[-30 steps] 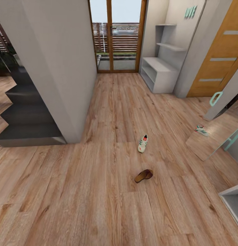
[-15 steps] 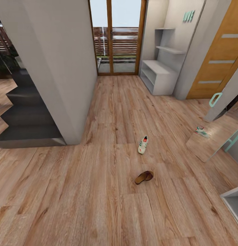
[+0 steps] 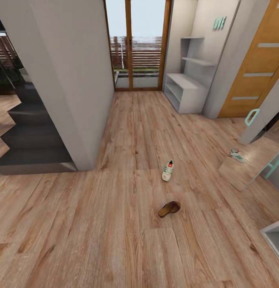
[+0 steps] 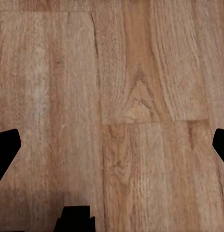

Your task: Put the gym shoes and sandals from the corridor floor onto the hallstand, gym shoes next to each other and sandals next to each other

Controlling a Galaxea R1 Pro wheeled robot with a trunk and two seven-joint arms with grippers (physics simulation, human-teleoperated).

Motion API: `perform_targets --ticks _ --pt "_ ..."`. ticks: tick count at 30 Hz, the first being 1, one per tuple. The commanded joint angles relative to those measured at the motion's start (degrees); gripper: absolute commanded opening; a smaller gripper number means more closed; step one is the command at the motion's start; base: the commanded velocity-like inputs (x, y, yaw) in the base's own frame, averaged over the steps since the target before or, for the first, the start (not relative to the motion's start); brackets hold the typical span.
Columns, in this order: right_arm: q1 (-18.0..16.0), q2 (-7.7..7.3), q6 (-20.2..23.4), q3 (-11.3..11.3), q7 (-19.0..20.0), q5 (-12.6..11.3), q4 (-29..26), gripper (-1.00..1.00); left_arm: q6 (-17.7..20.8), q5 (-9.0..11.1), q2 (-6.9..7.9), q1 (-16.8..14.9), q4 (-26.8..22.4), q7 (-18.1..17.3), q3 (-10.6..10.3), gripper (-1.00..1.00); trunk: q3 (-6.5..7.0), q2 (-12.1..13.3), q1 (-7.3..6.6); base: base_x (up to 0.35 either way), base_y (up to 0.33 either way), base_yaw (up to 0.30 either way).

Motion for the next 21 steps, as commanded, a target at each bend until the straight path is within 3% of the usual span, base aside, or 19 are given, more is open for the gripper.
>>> perform_targets --ticks 1,21 --pt "0.0 0.01 -0.2 -0.1 0.0 0.1 0.0 1.00 -0.2 0.1 0.00 0.0 0.1 -0.1 0.1 1.00 -0.13 -0.4 0.22 0.000 0.000 0.000" --pt "0.0 0.01 -0.2 -0.1 0.0 0.1 0.0 1.00 -0.2 0.1 0.00 0.0 0.1 -0.1 0.1 1.00 -1.94 -8.5 4.61 0.000 0.000 0.049"
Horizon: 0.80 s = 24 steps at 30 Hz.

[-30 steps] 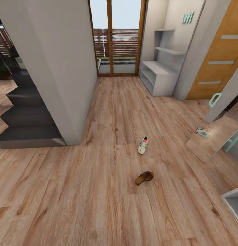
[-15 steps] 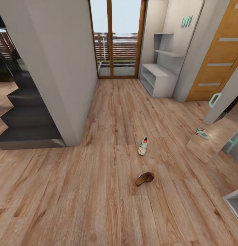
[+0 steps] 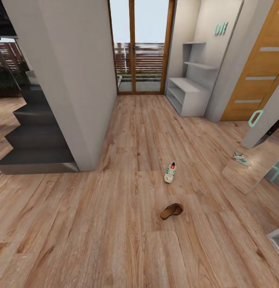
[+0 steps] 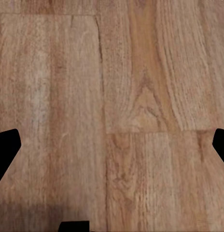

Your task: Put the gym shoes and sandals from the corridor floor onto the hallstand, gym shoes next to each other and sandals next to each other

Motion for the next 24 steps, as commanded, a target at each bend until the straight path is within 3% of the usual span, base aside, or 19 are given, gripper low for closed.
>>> perform_targets --ticks 1,24 --pt "0.0 0.01 -0.2 -0.1 0.0 0.1 0.0 1.00 -0.2 0.1 0.00 0.0 0.1 -0.1 0.1 1.00 -0.13 -0.4 0.22 0.000 0.000 0.081" --pt "0.0 0.01 -0.2 -0.1 0.0 0.1 0.0 1.00 -0.2 0.1 0.01 0.0 0.1 -0.1 0.1 1.00 -2.21 -9.7 5.27 0.000 0.000 0.087"
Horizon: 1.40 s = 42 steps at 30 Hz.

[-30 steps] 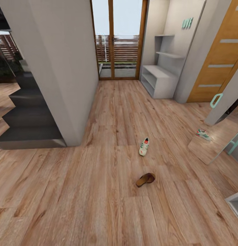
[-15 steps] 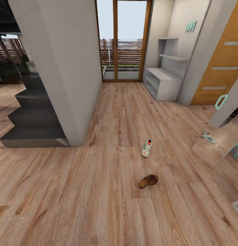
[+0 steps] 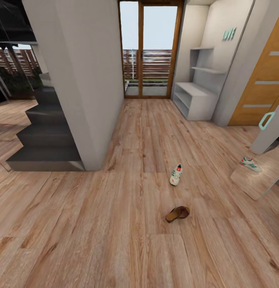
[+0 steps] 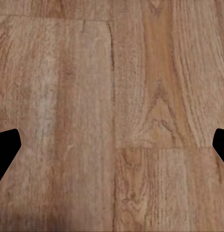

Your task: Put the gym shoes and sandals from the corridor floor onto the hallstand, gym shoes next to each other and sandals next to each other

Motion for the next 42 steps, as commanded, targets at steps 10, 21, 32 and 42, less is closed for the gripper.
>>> perform_targets --ticks 10,21,32,42 --pt "0.0 0.01 -0.2 -0.1 0.0 0.1 0.0 1.00 -0.2 0.1 0.00 0.0 0.1 -0.1 0.1 1.00 -0.95 -4.0 2.20 0.000 0.000 0.089" --pt "0.0 0.01 -0.2 -0.1 0.0 0.1 0.0 1.00 -0.2 0.1 0.00 0.0 0.1 -0.1 0.1 1.00 -2.26 -8.5 4.61 0.000 0.000 0.051" --pt "0.0 0.01 -0.2 -0.1 0.0 0.1 0.0 1.00 -0.2 0.1 0.00 0.0 0.1 -0.1 0.1 1.00 -4.14 -12.9 7.03 0.000 0.000 0.006" --pt "0.0 0.01 -0.2 -0.1 0.0 0.1 0.0 1.00 -0.2 0.1 0.00 0.0 0.1 -0.1 0.1 1.00 -5.93 -16.9 9.22 0.000 0.000 0.000"
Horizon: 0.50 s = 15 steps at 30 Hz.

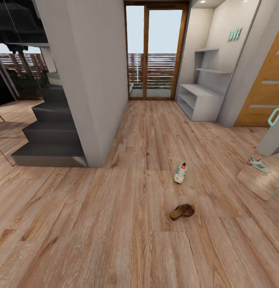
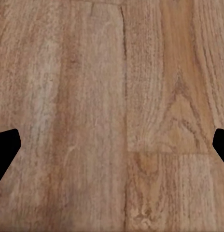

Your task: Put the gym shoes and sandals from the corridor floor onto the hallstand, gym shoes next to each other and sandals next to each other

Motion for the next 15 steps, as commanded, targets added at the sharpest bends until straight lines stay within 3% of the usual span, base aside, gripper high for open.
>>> perform_targets --ticks 1,7,15 --pt "0.0 0.01 -0.2 -0.1 0.0 0.1 0.0 1.00 -0.2 0.1 0.00 0.0 0.1 -0.1 0.1 1.00 -0.23 -0.4 0.22 0.000 0.000 0.000" --pt "0.0 0.01 -0.1 -0.1 0.1 0.1 0.0 1.00 -0.2 0.1 0.00 0.0 0.0 -0.1 0.1 1.00 -1.30 -2.8 1.53 0.000 0.000 -0.060" --pt "0.0 0.01 -0.1 -0.1 0.1 0.1 0.0 1.00 -0.2 0.1 -0.01 0.0 0.0 -0.1 0.1 1.00 -2.74 -6.0 3.29 0.000 0.000 -0.210"
